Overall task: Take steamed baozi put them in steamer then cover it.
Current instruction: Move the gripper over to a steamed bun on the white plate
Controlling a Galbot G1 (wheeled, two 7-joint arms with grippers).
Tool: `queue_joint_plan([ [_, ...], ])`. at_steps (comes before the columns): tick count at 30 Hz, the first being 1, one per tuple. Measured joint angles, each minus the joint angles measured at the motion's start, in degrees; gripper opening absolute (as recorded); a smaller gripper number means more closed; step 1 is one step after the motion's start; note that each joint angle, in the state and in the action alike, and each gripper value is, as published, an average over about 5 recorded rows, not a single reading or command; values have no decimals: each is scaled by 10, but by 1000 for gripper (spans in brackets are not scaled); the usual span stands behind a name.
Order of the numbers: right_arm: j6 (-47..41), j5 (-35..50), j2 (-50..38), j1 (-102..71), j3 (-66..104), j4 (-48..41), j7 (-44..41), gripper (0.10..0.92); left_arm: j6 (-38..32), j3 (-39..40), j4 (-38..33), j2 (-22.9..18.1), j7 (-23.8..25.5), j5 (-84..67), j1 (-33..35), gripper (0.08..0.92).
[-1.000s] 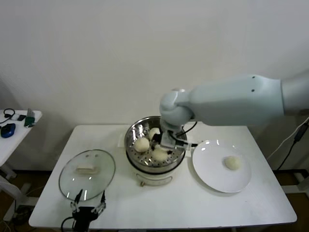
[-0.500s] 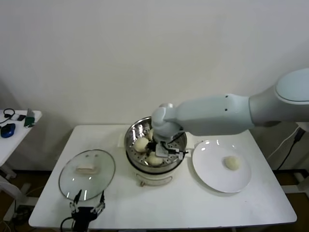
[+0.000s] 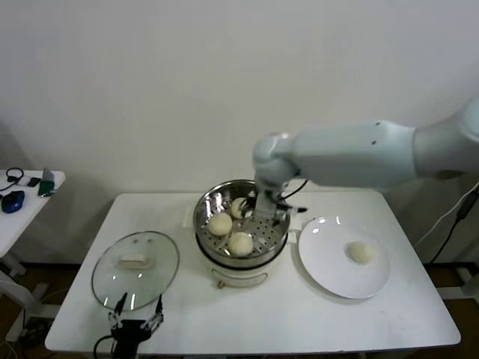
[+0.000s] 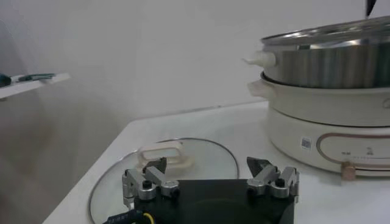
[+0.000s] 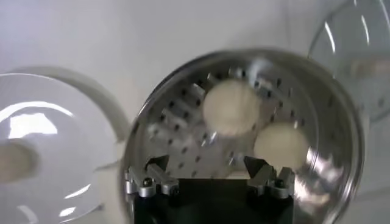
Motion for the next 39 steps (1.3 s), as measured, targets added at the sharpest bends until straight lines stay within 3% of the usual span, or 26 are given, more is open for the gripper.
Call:
queue_joint_plan([
  [7,-56,112,-93,70,-65,-25,-44,823,-1,1,1,4,1,0,-1,823],
  [12,-111,143,-175,67,-94,-42,-52,823,-1,1,3,4,3,1,-2,823],
  [23,-173,114,-275,-89,-23,-120,-48,823,-3,-9,8,-1,6,1,1,823],
  [39,-194,60,-265,-300,129,-246,-38,823,-4,-13,11,-8,4,4,8,823],
])
